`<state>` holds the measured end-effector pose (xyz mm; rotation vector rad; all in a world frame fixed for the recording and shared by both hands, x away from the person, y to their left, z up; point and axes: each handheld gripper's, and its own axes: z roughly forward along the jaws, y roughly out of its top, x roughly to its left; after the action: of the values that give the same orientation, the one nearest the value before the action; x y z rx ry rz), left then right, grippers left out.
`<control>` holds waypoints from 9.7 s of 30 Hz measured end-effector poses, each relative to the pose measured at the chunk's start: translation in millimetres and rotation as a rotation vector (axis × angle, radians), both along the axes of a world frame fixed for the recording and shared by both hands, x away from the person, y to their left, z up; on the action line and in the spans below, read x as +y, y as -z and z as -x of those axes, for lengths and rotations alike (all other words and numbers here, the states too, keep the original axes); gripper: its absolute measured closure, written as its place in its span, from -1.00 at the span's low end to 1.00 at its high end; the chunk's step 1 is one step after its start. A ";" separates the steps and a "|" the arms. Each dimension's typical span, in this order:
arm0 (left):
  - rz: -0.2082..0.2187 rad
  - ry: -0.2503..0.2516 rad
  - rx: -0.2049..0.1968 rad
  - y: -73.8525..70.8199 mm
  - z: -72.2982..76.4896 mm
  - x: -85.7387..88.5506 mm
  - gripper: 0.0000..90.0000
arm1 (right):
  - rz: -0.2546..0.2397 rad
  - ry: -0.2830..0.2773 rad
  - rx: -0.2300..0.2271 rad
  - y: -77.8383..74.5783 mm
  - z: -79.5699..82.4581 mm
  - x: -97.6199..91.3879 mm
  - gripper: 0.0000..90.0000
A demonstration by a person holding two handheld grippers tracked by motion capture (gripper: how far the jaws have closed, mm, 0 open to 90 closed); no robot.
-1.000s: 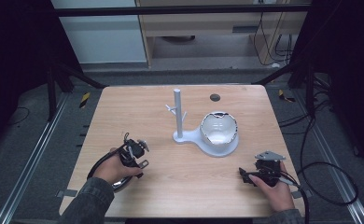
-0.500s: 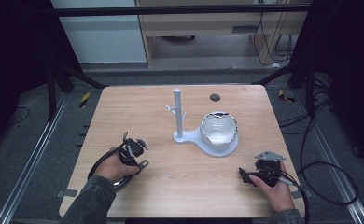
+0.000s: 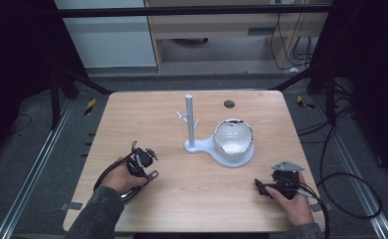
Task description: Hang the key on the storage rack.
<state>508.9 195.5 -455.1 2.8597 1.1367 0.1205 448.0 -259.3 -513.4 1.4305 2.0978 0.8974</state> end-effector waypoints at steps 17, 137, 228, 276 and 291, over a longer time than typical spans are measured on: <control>-0.005 0.026 0.014 4.0 -2.8 -1.3 0.69 | 0.001 0.002 0.001 -0.1 0.4 0.3 -0.99; 0.603 -0.026 -0.715 -128.8 38.3 -25.9 0.79 | 0.000 0.010 0.001 -0.1 -4.8 2.5 -0.99; 0.625 -0.086 -0.699 -96.3 -5.4 -63.9 0.78 | -0.003 0.003 0.004 -0.5 -4.1 4.3 -0.99; 0.676 -0.131 -0.702 -72.0 -19.1 -77.7 0.78 | -0.004 -0.002 0.006 -0.6 -4.8 5.4 -0.99; 0.681 -0.116 -0.699 -69.2 -25.6 -79.5 0.78 | -0.003 -0.003 0.005 -0.6 -4.4 5.6 -0.99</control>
<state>534.5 116.0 -385.9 1.9132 0.9364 0.5610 452.4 -253.8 -512.8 1.4324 2.1037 0.9002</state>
